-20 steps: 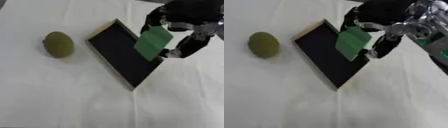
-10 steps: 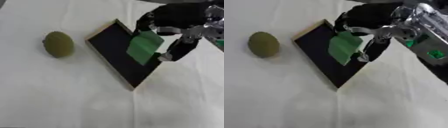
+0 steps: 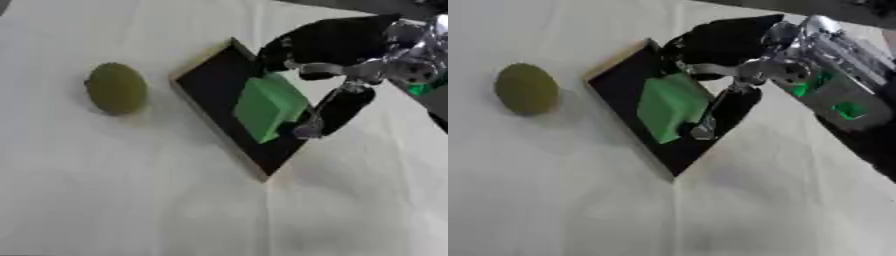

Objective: Pick up objects on the table and place them in the box.

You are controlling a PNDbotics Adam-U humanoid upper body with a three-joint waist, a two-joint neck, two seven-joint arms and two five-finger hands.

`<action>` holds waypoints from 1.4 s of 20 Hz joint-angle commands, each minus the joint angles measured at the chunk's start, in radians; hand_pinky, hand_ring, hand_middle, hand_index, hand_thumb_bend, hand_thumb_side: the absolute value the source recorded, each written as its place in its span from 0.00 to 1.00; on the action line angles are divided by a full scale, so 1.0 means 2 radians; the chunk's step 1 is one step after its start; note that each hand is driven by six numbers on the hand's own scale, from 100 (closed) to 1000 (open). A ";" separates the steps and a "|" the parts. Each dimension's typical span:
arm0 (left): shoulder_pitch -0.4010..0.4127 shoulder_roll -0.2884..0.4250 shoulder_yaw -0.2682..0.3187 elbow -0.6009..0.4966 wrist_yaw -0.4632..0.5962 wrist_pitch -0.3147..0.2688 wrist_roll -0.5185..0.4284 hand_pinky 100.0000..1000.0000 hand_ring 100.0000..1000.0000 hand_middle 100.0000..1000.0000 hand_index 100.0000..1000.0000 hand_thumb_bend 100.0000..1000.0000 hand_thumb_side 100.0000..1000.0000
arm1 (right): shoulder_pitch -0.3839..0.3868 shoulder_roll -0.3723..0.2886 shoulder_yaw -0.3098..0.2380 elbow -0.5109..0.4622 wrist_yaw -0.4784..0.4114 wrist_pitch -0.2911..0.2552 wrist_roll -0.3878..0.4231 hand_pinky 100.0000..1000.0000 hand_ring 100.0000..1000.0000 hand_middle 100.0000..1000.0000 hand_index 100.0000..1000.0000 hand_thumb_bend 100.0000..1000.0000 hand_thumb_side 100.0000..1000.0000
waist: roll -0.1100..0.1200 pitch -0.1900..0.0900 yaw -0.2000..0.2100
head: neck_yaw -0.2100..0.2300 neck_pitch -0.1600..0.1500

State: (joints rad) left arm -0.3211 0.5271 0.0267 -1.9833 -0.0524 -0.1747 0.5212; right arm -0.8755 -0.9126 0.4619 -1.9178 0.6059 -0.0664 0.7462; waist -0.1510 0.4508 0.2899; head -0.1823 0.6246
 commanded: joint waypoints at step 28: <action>-0.003 0.018 0.003 -0.008 -0.003 0.003 -0.001 0.83 0.82 0.76 0.85 0.06 0.80 | 0.043 -0.052 -0.113 -0.041 -0.046 0.010 -0.075 0.83 0.83 0.76 0.85 0.15 0.31 | 0.010 -0.013 -0.011 | 0.020 0.006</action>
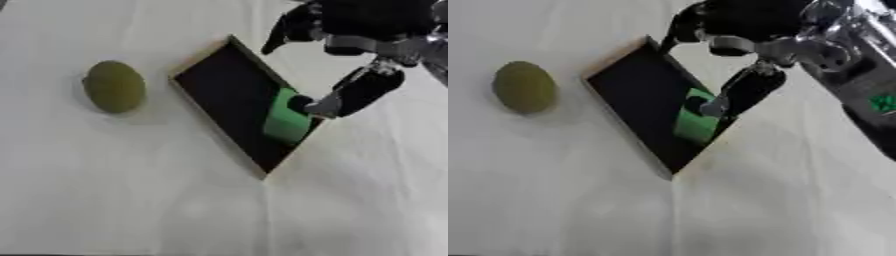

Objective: Pick up objects on the table and place them in the box.

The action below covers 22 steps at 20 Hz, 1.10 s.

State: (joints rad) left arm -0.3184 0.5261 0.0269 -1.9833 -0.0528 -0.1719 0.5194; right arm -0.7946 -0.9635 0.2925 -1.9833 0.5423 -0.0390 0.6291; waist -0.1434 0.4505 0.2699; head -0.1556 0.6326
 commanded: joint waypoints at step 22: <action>-0.123 0.227 -0.077 0.001 -0.290 0.166 -0.495 0.84 0.84 0.82 0.92 0.55 0.45 | 0.174 -0.090 -0.147 -0.008 -0.026 -0.041 -0.216 0.82 0.80 0.74 0.84 0.05 0.39 | 0.032 -0.017 -0.018 | 0.031 0.010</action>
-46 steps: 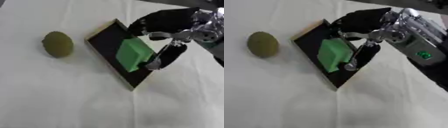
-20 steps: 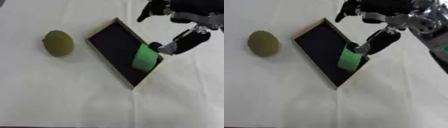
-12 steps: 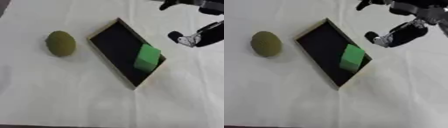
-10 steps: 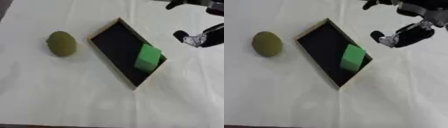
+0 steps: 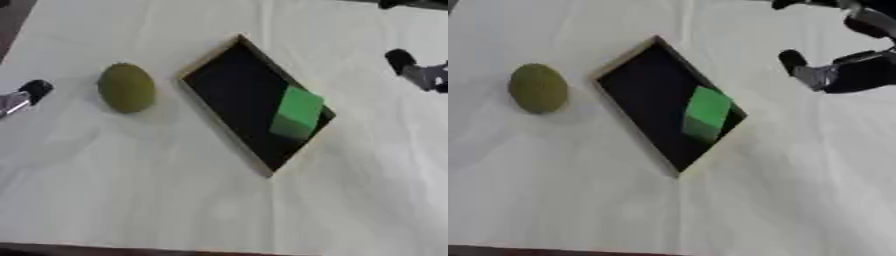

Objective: Pick up objects on the table and place them in the box.

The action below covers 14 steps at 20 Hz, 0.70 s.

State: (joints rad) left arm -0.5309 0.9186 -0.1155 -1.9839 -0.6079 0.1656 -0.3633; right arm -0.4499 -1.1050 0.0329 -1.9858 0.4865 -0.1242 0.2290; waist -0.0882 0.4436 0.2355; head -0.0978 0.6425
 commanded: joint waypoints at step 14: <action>-0.140 -0.012 -0.070 0.112 -0.032 -0.056 -0.178 0.86 0.86 0.83 0.90 0.58 0.35 | 0.022 -0.007 -0.037 -0.007 -0.007 0.020 -0.053 0.82 0.78 0.73 0.83 0.00 0.41 | 0.009 -0.017 -0.007 | 0.005 0.008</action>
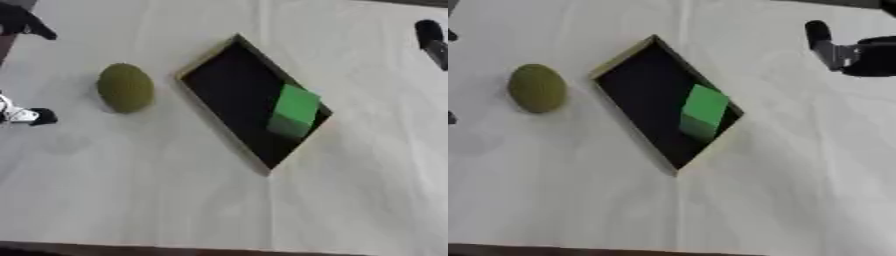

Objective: Pick up objects on the table and place them in the box.

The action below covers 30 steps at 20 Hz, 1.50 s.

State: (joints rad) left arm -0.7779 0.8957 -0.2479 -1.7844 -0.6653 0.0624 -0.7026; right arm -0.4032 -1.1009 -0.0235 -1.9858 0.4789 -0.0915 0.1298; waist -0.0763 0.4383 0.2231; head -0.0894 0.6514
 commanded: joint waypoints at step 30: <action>-0.113 -0.129 -0.057 0.188 -0.082 -0.034 -0.035 0.82 0.82 0.80 0.87 0.43 0.20 | -0.011 0.015 -0.010 -0.007 -0.015 0.016 -0.004 0.81 0.77 0.72 0.82 0.00 0.43 | 0.006 -0.012 -0.011 | 0.013 0.006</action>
State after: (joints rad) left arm -0.9821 0.6282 -0.3602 -1.4116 -0.8096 -0.0027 -0.7780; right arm -0.4135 -1.0506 -0.0302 -1.9858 0.4537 -0.0610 0.1224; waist -0.0691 0.4380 0.2031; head -0.0672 0.6593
